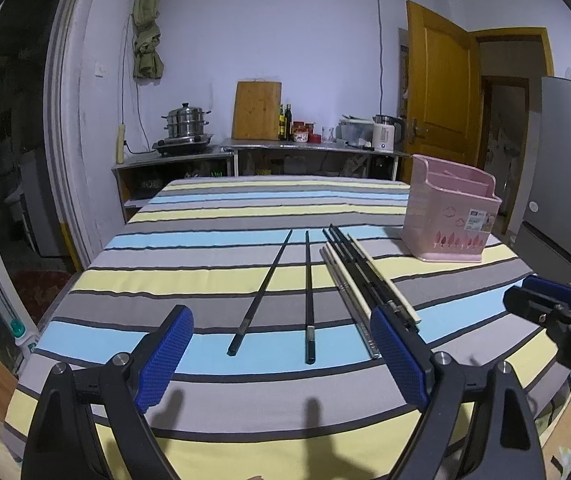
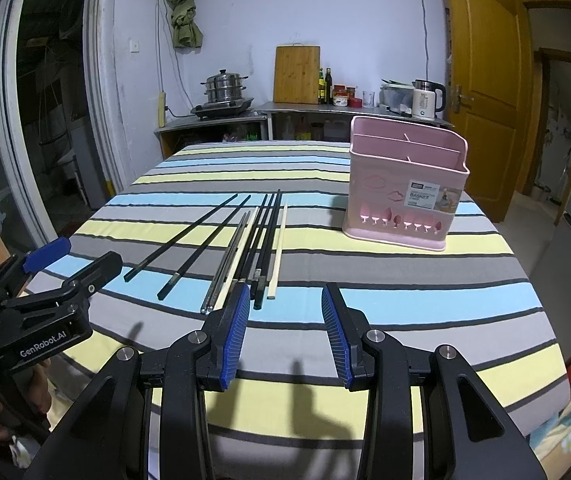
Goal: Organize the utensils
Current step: 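Lower the left tool onto a black chopstick and close on it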
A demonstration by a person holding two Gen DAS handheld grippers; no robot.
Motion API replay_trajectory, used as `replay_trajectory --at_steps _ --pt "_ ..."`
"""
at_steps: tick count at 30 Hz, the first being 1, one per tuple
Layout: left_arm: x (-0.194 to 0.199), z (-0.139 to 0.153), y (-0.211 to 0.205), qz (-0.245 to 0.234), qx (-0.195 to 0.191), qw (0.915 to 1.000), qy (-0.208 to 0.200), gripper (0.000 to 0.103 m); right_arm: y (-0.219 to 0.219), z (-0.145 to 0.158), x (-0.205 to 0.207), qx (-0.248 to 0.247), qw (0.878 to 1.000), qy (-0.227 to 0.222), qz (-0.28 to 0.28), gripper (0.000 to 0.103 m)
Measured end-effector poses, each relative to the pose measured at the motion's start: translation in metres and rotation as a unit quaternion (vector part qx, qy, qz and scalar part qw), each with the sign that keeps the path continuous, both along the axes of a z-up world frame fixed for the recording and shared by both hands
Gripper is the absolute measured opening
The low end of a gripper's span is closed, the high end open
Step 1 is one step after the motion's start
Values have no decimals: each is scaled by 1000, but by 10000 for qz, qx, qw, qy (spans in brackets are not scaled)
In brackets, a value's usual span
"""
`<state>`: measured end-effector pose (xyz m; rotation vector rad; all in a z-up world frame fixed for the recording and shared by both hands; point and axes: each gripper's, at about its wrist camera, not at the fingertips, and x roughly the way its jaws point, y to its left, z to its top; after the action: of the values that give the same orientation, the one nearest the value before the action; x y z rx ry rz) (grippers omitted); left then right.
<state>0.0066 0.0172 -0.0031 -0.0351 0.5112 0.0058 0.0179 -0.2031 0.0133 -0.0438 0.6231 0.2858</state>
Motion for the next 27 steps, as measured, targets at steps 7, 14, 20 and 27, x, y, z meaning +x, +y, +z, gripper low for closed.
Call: replay_trajectory --at_steps 7,14,20,27 --pt "33 -10 20 -76 38 9994 340 87 6 -6 23 52 9998 203 49 39" --pt "89 -16 39 -346 -155 9953 889 79 18 -12 60 56 9990 396 190 39" --pt "146 -27 41 -704 -101 9874 1414 56 32 -17 96 156 9978 555 324 39" --pt "201 -41 36 -1038 -228 9774 1829 40 41 -24 125 240 9959 782 384 36"
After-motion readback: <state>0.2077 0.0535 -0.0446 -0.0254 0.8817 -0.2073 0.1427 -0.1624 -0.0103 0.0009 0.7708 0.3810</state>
